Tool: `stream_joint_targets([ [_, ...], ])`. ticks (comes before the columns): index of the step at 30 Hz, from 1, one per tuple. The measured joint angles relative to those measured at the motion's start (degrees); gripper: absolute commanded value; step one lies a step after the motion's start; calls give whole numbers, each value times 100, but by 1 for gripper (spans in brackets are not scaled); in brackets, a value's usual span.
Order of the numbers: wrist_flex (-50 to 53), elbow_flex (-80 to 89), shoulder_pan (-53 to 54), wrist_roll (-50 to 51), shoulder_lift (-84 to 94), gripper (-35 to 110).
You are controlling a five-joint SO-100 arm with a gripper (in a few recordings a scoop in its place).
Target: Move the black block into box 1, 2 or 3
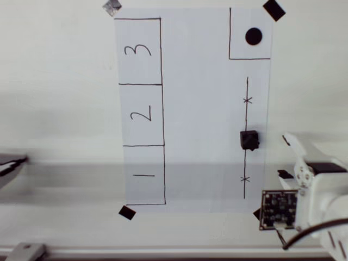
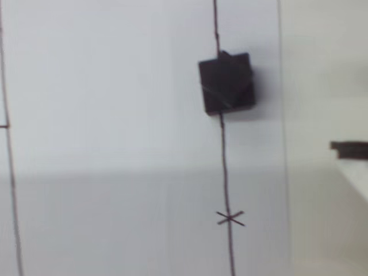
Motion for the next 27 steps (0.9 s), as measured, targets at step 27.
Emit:
stream_joint_targets([
  [27, -598, -1046, 211, -299, -1969, 27],
])
